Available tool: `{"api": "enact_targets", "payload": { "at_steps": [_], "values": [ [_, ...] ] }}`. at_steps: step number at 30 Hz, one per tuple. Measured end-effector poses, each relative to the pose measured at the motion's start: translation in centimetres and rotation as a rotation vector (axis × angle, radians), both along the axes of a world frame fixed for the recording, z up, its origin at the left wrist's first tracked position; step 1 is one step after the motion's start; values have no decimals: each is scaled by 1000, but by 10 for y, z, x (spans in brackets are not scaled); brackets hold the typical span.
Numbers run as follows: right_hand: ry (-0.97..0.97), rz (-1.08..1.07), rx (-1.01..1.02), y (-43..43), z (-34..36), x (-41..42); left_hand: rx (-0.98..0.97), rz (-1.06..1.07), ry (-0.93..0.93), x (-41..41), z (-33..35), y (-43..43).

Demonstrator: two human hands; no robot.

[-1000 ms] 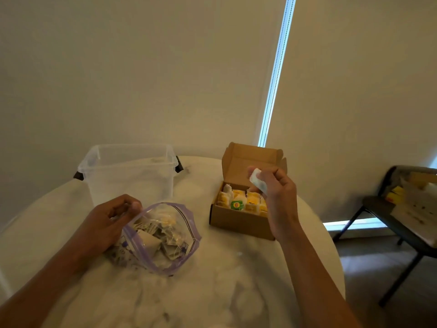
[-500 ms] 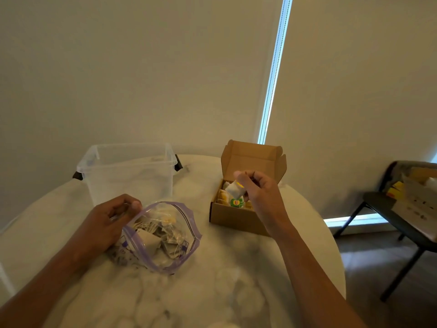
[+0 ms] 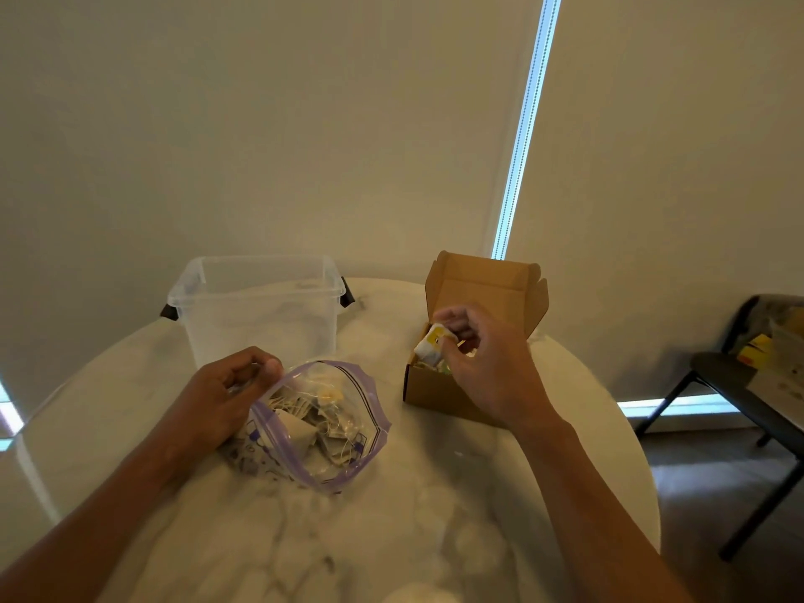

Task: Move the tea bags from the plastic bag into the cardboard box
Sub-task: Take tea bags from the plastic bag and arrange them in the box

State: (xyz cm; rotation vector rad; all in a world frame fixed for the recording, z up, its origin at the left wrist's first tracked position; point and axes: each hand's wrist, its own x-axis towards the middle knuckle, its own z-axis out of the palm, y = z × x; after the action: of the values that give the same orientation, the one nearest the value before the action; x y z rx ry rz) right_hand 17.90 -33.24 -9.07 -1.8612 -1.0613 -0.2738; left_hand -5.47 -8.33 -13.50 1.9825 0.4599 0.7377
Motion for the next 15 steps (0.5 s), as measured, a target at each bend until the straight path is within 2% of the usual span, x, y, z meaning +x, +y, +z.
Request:
{"api": "enact_targets", "payload": {
  "at_steps": [2,10,15],
  "values": [
    [-5,1,-28,0,1,0,3,3,1,1,0,1],
    [-43,26,-401,5,-11,1,13,0,15,1,0,2],
    [47,78,-418,3,-7,-4,3,-4,16,0,-1,2]
  ]
}}
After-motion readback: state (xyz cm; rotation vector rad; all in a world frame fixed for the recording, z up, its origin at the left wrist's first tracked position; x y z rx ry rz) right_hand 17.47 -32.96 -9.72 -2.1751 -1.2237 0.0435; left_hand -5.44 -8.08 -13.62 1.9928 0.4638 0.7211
